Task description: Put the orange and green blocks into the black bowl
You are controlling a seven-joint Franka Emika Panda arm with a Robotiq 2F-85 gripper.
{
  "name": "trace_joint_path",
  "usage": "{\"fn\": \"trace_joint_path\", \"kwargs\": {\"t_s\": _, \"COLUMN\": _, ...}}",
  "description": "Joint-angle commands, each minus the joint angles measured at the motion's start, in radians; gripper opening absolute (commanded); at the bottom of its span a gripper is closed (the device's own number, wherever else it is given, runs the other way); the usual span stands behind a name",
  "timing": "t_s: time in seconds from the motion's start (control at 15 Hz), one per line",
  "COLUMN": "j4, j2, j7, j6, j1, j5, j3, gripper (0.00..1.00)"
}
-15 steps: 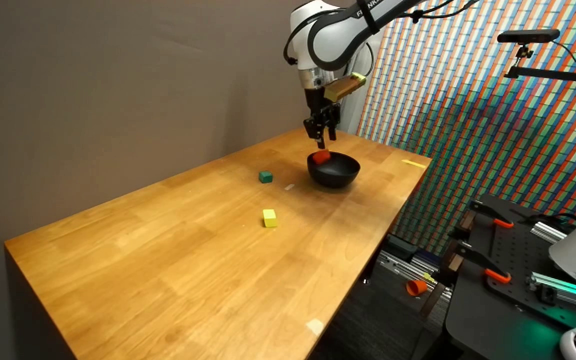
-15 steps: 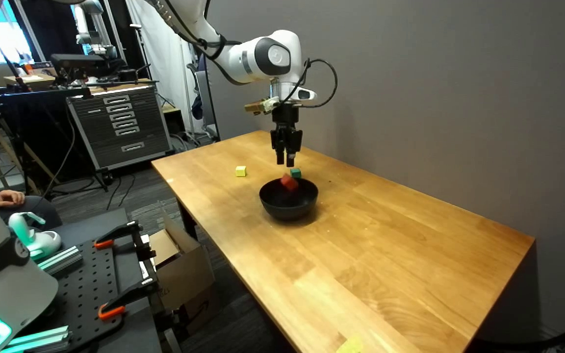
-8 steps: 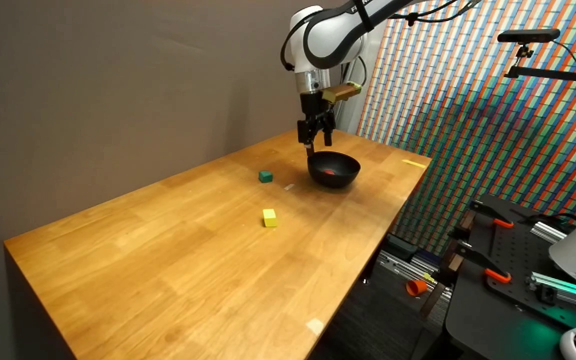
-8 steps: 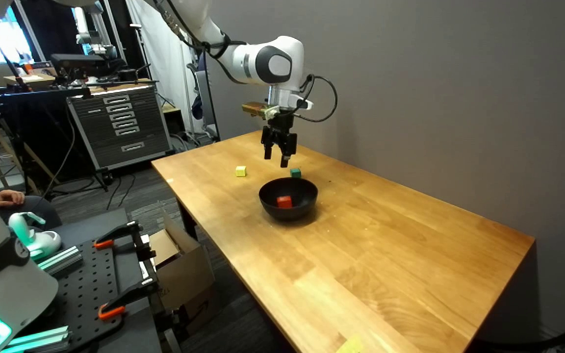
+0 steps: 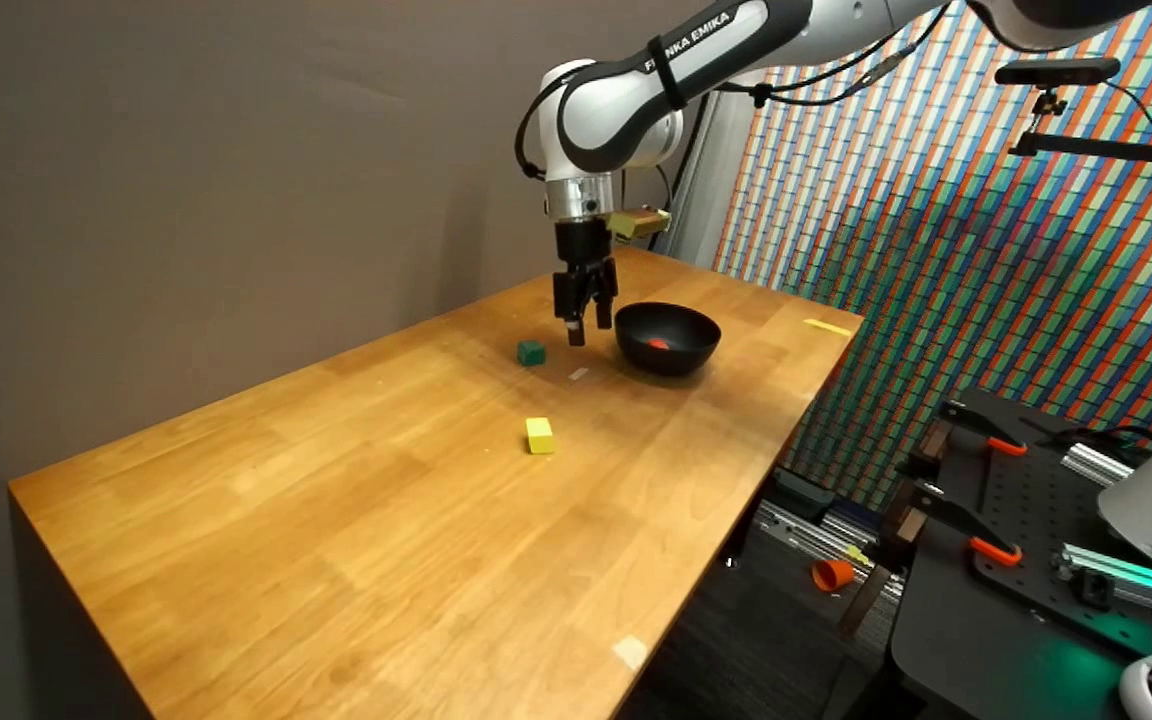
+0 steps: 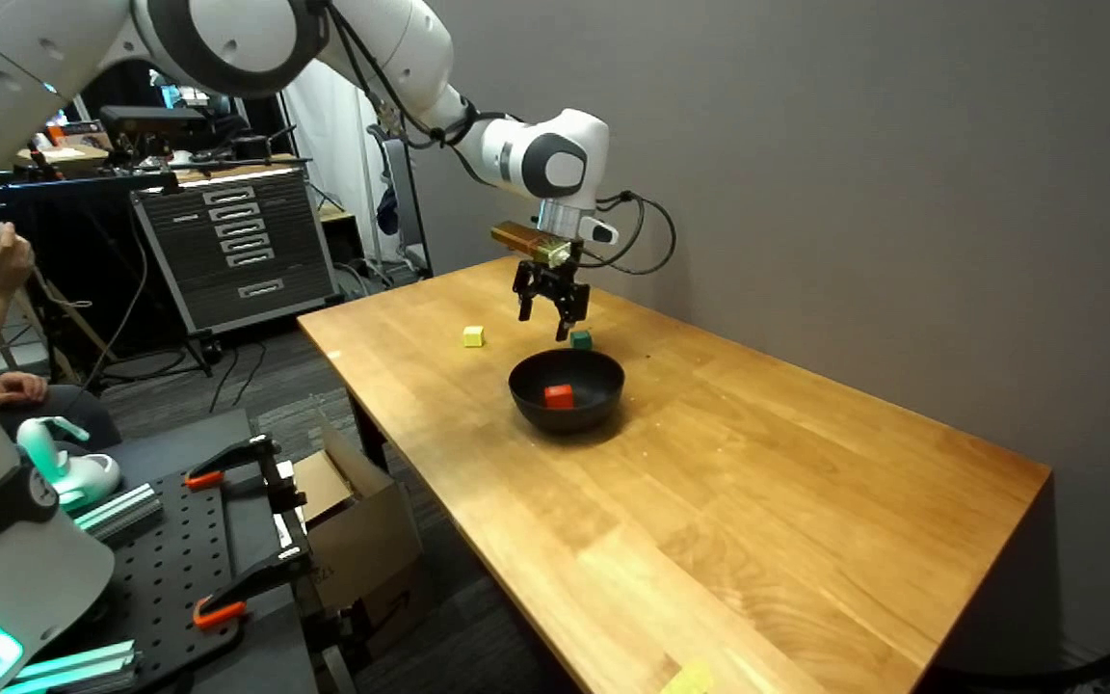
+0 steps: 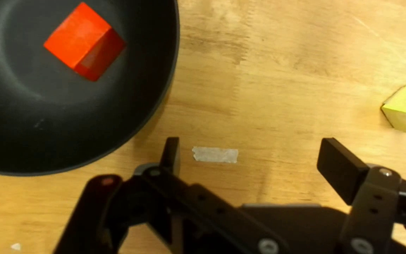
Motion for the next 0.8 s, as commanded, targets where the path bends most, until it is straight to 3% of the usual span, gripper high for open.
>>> {"fn": "trace_joint_path", "kwargs": {"t_s": 0.0, "j4": 0.233, "j2": 0.166, "j7": -0.015, "j6": -0.052, "j1": 0.013, "j5": -0.005, "j3": -0.005, "gripper": 1.0}}
{"fn": "trace_joint_path", "kwargs": {"t_s": 0.53, "j4": 0.578, "j2": 0.384, "j7": 0.111, "j6": 0.048, "j1": 0.084, "j5": -0.049, "j3": -0.077, "gripper": 1.0}}
{"fn": "trace_joint_path", "kwargs": {"t_s": 0.73, "j4": 0.629, "j2": 0.413, "j7": 0.142, "j6": 0.054, "j1": 0.095, "j5": -0.06, "j3": -0.091, "gripper": 1.0}}
